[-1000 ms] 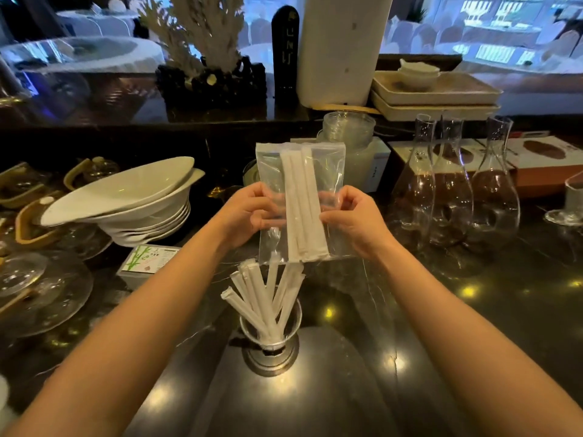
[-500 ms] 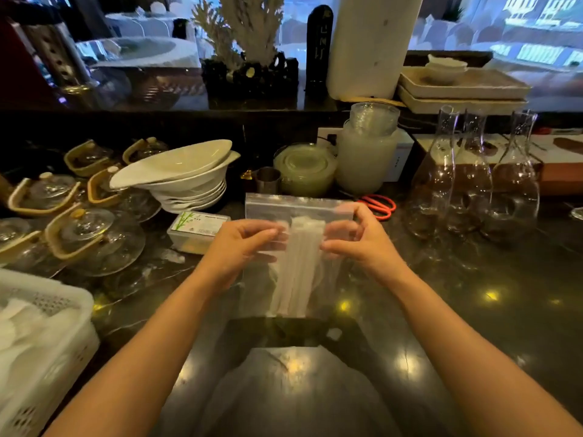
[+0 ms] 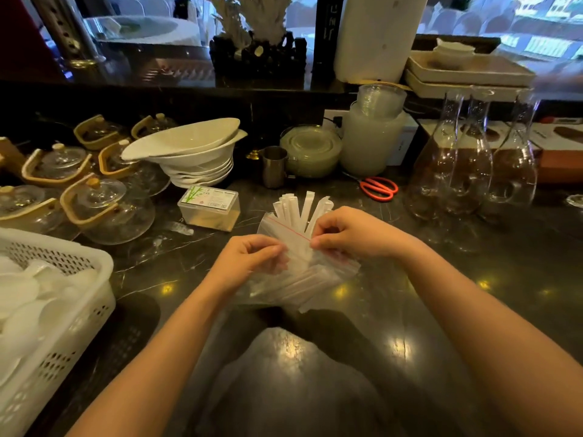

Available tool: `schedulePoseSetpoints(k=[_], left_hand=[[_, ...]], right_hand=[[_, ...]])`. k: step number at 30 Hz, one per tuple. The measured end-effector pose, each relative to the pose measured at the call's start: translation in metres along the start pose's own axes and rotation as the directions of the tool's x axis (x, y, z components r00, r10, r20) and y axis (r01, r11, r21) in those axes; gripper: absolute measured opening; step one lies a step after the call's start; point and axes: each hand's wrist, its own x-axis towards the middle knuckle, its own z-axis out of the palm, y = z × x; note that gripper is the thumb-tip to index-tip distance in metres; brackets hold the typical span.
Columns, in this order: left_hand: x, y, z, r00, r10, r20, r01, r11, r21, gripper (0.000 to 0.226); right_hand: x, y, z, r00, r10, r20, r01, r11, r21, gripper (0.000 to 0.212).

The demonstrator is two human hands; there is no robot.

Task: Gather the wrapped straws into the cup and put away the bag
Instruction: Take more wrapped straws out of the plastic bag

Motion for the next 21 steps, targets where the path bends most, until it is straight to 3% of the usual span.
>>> schedulePoseSetpoints(k=[3,5,7,10,14,21], left_hand=[[-0.001,0.005,-0.002,0.991,0.038,-0.129,-0.022,0.993,0.119,0.011],[-0.004,0.01,-0.003,0.953,0.085,-0.291,-0.023,0.977,0.211,0.015],[-0.009,0.019,-0.003,0.92,0.137,-0.367,-0.043,0.967,0.253,0.016],[-0.017,0.031,0.002,0.971,0.087,-0.22,-0.05,0.984,0.169,0.027],[-0.024,0.04,0.011,0.996,-0.082,0.031,0.08,0.996,0.04,0.035],[-0.025,0.034,0.015,0.983,-0.137,0.12,0.131,0.99,0.055,0.029]], right_hand=[[0.0,-0.004,0.004,1.0,0.012,-0.001,-0.012,0.999,0.05,0.019],[0.0,-0.006,0.009,1.0,0.018,-0.006,-0.017,0.99,0.137,0.02],[0.0,-0.007,0.017,0.999,0.041,0.01,-0.042,0.966,0.254,0.022],[0.0,-0.008,0.031,0.996,0.073,0.057,-0.089,0.913,0.397,0.021],[-0.001,-0.011,0.046,0.991,0.038,0.131,-0.104,0.832,0.545,0.013],[-0.004,-0.01,0.054,0.986,0.027,0.163,-0.12,0.799,0.589,0.009]])
